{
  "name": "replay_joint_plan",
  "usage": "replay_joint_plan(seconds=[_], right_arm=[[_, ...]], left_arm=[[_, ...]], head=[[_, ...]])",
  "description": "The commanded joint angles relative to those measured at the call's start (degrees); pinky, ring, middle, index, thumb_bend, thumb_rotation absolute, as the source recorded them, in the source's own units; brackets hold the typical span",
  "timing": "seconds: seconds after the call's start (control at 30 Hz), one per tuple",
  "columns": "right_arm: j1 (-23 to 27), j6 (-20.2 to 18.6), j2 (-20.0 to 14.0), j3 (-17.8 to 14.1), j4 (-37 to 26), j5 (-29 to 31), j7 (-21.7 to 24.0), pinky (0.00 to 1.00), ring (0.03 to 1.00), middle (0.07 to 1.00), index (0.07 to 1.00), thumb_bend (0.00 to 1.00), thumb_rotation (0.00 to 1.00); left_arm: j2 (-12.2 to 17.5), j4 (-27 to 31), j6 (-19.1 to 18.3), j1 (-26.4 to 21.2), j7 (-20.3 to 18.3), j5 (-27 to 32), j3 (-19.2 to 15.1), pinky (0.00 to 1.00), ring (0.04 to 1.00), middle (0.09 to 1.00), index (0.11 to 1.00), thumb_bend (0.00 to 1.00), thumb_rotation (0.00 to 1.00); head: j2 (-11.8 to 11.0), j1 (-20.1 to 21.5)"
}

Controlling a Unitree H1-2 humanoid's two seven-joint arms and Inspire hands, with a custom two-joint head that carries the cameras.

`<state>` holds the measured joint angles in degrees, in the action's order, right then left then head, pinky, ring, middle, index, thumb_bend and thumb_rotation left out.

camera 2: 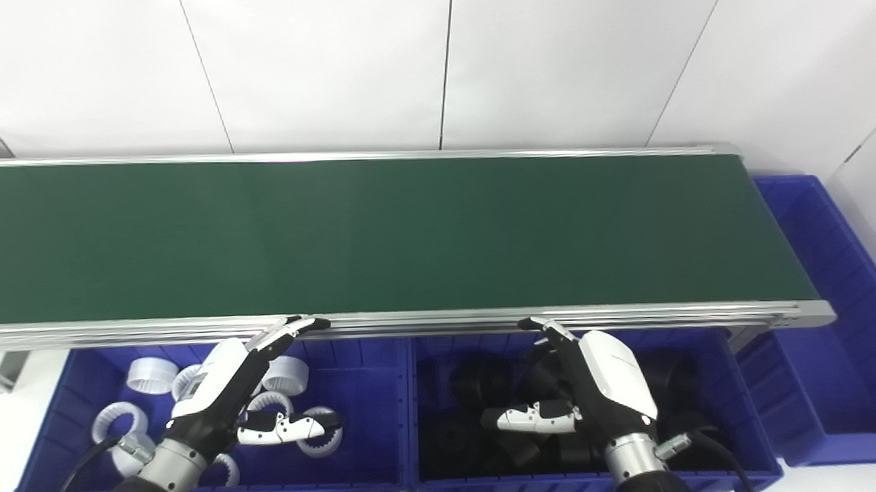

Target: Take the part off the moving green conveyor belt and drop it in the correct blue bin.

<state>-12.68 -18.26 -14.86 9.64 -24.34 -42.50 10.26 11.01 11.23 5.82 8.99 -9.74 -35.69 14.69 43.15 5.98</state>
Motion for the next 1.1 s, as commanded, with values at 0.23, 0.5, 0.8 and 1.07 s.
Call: replay_joint_plan(seconds=[0.23,0.5,0.8,1.07], right_arm=[[0.48,2.16,-0.02,-0.07,-1.23,-0.17,-1.44,0.58,0.657,0.676,0.818,0.83,0.33],[-0.16,5.14,-1.45,-0.95,0.61,1.54,-3.10,0.58,0.652,0.667,0.811,0.84,0.33],[-0.76,6.69,-2.11,-1.95,2.00,2.83,-4.40,0.53,0.604,0.656,0.805,0.83,0.25],[-0.14,5.23,-1.67,-1.63,1.82,1.96,-2.71,0.55,0.626,0.666,0.810,0.83,0.22]], left_arm=[[0.43,1.09,0.91,-0.41,1.56,0.17,-0.26,0.91,0.943,0.893,0.867,0.72,0.49],[-0.65,-1.42,2.48,-0.68,3.27,-0.55,0.94,0.90,0.930,0.888,0.857,0.74,0.48],[-2.49,-4.54,2.96,-0.70,7.69,-4.50,4.31,0.94,0.928,0.877,0.857,0.75,0.55],[-2.49,-7.26,3.86,-1.44,9.61,-4.25,5.18,0.96,0.942,0.885,0.866,0.73,0.53]], head=[[-0.26,0.09],[-5.30,-11.48],[-10.16,-16.17],[-12.00,-14.95]])
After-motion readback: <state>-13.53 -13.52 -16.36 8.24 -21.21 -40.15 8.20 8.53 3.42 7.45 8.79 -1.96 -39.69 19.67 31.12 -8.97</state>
